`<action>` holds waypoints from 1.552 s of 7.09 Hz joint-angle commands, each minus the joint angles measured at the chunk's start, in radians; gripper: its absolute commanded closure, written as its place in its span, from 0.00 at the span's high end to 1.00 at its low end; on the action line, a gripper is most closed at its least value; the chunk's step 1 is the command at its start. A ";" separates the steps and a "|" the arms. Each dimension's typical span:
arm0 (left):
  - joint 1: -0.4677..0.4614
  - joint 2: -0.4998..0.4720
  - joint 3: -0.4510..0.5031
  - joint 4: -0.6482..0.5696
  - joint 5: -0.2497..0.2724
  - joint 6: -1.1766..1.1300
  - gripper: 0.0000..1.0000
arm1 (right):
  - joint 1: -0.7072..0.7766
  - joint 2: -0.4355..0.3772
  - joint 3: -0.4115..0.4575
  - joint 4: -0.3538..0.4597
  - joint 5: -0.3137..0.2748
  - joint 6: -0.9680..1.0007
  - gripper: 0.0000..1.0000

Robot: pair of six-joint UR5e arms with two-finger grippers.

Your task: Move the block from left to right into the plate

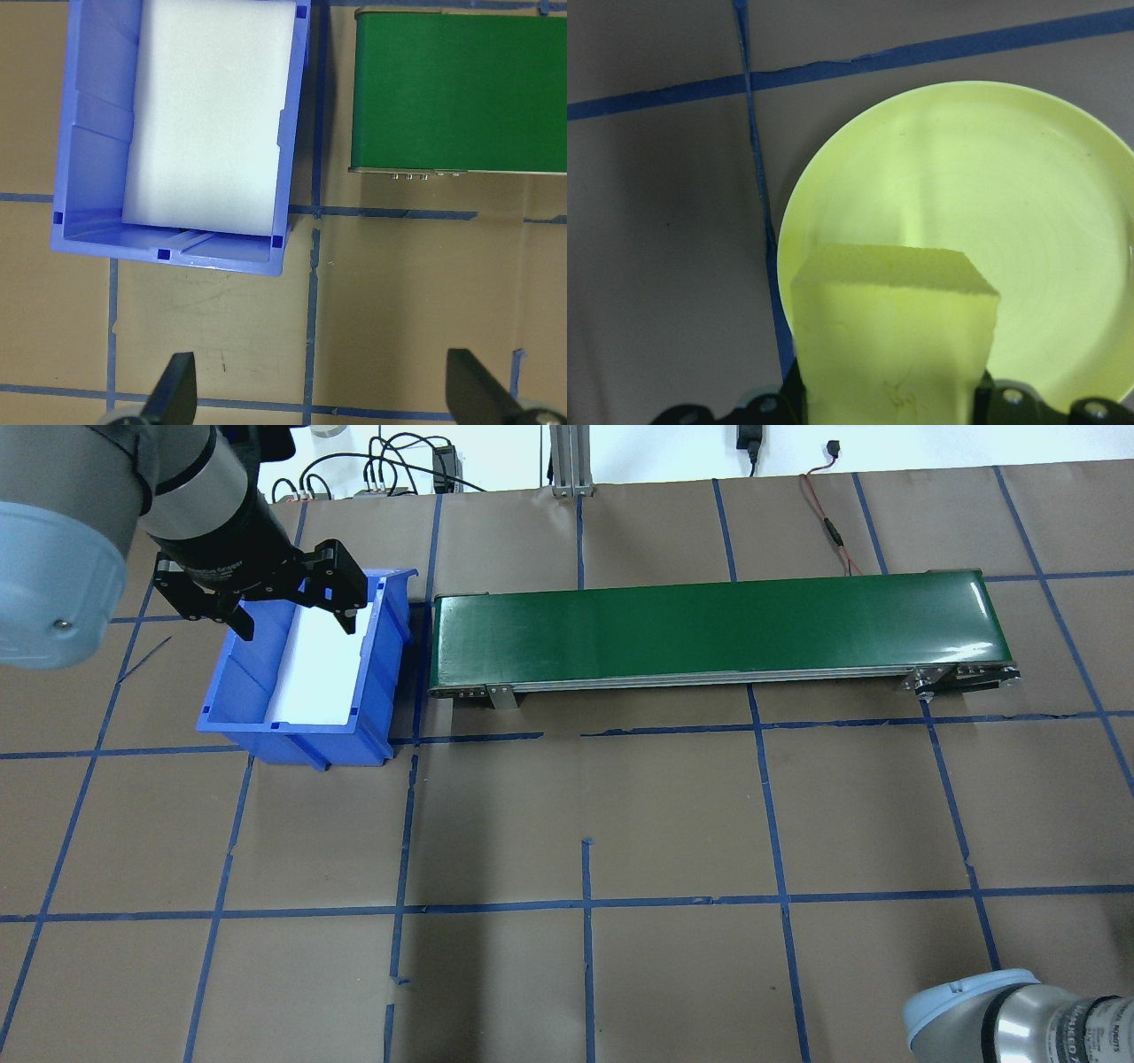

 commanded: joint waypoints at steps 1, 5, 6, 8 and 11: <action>0.000 0.000 0.000 0.000 0.000 0.000 1.00 | -0.001 0.036 0.000 -0.036 0.031 -0.003 0.52; 0.000 0.000 -0.002 0.000 0.002 0.002 1.00 | 0.010 0.021 -0.012 -0.039 0.029 0.018 1.00; 0.000 0.000 -0.002 0.000 0.002 0.002 1.00 | 0.045 0.012 -0.029 -0.033 0.031 0.064 1.00; 0.002 0.000 -0.003 0.000 0.002 0.002 1.00 | 0.250 -0.077 -0.032 -0.019 0.017 0.198 1.00; 0.002 0.000 -0.005 -0.002 0.002 0.002 1.00 | 0.766 -0.151 -0.070 -0.022 0.033 0.587 1.00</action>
